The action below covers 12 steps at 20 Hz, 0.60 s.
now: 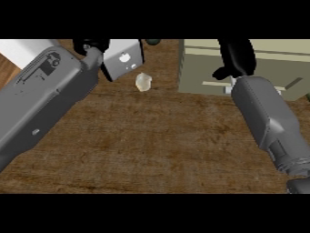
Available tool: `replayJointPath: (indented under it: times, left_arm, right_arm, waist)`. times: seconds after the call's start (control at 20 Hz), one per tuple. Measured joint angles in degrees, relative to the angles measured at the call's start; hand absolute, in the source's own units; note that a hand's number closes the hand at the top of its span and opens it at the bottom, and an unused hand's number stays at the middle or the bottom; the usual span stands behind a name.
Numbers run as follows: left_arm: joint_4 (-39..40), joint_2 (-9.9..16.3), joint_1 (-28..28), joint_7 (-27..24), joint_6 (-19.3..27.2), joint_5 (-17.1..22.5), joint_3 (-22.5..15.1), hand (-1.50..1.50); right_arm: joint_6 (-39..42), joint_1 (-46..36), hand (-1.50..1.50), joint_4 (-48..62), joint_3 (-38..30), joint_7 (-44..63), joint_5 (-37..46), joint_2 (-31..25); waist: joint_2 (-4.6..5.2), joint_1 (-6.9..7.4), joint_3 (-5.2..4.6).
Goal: Pick up the can, place it into the drawer and close the drawer
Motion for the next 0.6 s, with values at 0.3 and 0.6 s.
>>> replayJointPath:
  times: [0.3,0.6]
  left_arm:
    - [-3.2,1.5,0.5,2.2,0.9,-0.9,0.1,-1.5]
    - [-6.1,1.7,1.4,3.2,1.3,-1.6,-0.3,-1.5]
  right_arm:
    - [-0.5,-3.9,-1.5,5.2,-0.9,0.6,0.6,-1.6]
    - [0.9,-6.9,-1.5,9.0,-1.3,1.5,1.3,-2.9]
  waist:
    - [0.58,0.51,0.29]
    - [1.22,1.13,0.55]
